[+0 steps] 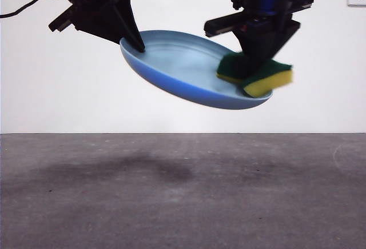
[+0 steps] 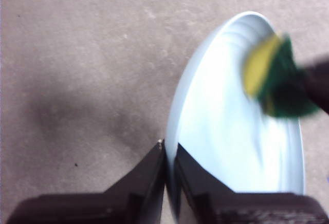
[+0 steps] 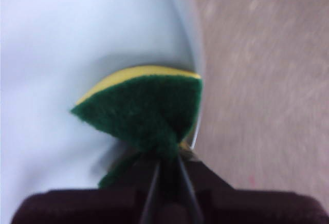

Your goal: Pick up the plate,pick up the cloth,clean the plate with the cloth

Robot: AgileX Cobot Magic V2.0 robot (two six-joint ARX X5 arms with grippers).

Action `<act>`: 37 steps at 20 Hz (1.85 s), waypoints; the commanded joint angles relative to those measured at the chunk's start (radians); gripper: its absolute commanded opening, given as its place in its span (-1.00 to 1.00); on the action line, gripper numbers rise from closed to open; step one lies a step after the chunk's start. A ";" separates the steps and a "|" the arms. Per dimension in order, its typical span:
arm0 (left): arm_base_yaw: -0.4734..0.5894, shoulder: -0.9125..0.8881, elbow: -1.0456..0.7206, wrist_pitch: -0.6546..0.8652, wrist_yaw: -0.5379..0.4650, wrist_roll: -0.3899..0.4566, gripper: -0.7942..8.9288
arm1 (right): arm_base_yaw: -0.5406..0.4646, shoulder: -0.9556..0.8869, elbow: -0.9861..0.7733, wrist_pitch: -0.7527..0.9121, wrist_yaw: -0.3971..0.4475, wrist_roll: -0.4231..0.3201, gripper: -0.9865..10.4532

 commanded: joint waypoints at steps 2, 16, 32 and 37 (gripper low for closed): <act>-0.006 -0.003 0.002 -0.005 0.066 0.001 -0.85 | -0.016 0.011 -0.008 0.240 -0.135 -0.001 -0.85; 0.116 0.331 0.002 0.044 -0.327 0.178 -0.85 | -0.016 -0.175 -0.008 0.080 -0.340 -0.001 -0.85; 0.085 0.140 0.002 -0.044 -0.298 0.056 0.14 | -0.167 -0.033 -0.008 0.064 -0.333 0.097 -0.85; 0.002 -0.133 0.002 -0.052 -0.300 0.046 0.13 | -0.233 0.173 -0.008 0.097 -0.454 0.117 -0.82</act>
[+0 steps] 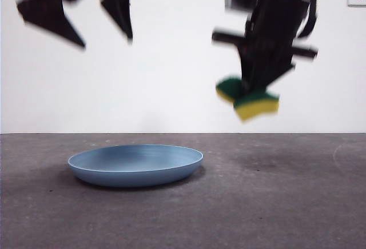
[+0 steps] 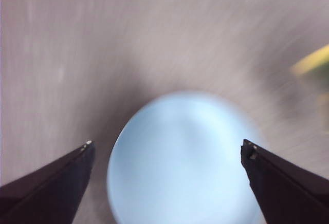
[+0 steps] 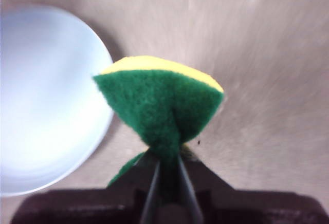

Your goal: Pick up the plate,pick up the cloth,clean the plate with the cloth

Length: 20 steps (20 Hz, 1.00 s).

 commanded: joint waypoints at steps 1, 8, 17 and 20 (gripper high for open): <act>-0.029 -0.098 -0.004 -0.012 0.000 -0.015 0.13 | -0.012 0.105 -0.008 0.015 -0.006 0.028 -0.82; -0.041 -0.182 -0.004 -0.040 -0.026 -0.019 0.13 | -0.010 0.232 -0.008 0.012 -0.005 0.029 -0.58; -0.041 -0.177 -0.004 -0.059 -0.116 -0.014 0.13 | -0.018 0.207 -0.007 0.000 -0.002 0.029 0.11; -0.040 -0.177 -0.004 -0.059 -0.116 -0.013 0.13 | -0.017 0.120 -0.007 -0.013 0.000 0.032 0.11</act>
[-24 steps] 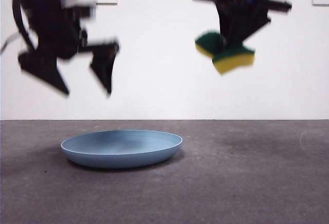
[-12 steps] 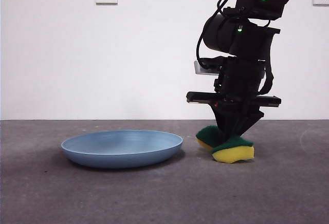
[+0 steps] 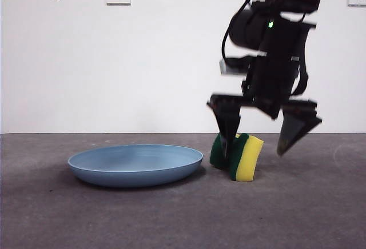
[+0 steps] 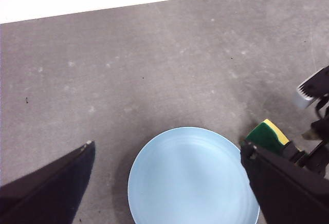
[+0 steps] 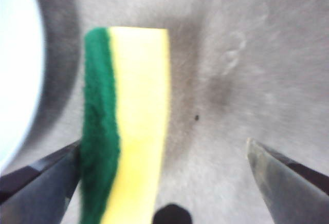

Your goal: Pick up the plate,pick up the cloth,clean the plate with the cloth

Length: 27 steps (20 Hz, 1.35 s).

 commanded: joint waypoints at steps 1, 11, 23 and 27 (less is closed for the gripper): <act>-0.003 0.003 -0.004 0.000 -0.002 0.002 0.13 | 0.002 -0.088 -0.005 0.002 0.009 0.007 0.10; -0.001 0.003 -0.004 -0.015 -0.070 0.081 -0.88 | 0.011 -0.433 -0.005 -0.081 0.024 -0.009 -0.84; -0.072 -0.223 -0.064 0.016 -0.079 0.129 -0.85 | 0.225 -0.887 -0.198 0.074 0.217 -0.036 -0.84; -0.072 -0.417 -0.289 0.140 -0.079 0.134 -0.85 | 0.232 -1.093 -0.434 0.188 0.267 -0.036 -0.84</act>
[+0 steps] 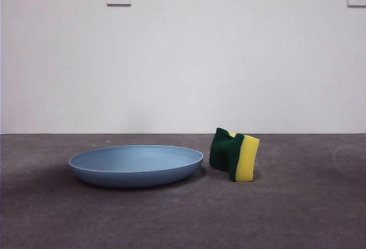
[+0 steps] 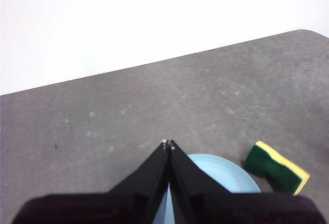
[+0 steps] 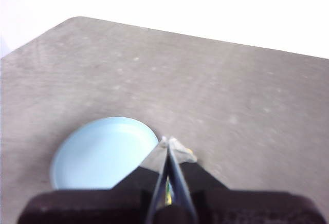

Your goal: Pick up the plate,pick up the cloth,clean the plate with the cloth

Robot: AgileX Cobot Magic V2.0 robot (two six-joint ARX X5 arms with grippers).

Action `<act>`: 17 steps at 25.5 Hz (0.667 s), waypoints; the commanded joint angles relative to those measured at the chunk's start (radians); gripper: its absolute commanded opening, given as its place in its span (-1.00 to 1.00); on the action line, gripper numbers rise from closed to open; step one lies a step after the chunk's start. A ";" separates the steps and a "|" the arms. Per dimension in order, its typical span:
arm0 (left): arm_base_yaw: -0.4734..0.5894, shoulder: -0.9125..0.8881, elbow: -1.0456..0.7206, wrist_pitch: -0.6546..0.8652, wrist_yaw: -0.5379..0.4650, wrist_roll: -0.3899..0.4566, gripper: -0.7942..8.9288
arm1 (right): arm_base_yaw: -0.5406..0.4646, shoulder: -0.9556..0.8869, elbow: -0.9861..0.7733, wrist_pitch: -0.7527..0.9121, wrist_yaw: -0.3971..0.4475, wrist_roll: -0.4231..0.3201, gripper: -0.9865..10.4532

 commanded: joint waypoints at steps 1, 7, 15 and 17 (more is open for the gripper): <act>-0.004 -0.114 -0.149 0.089 0.002 0.013 -0.85 | 0.002 -0.098 -0.129 0.051 0.066 -0.007 -0.84; -0.005 -0.224 -0.256 0.161 0.011 0.009 -0.84 | 0.001 -0.164 -0.197 0.100 0.111 -0.019 -0.83; -0.005 -0.211 -0.256 0.063 0.012 0.008 -0.84 | 0.001 -0.165 -0.197 0.091 0.134 -0.019 -0.83; -0.005 -0.202 -0.256 0.042 0.011 0.008 -0.84 | 0.001 -0.165 -0.197 0.091 0.136 -0.019 -0.83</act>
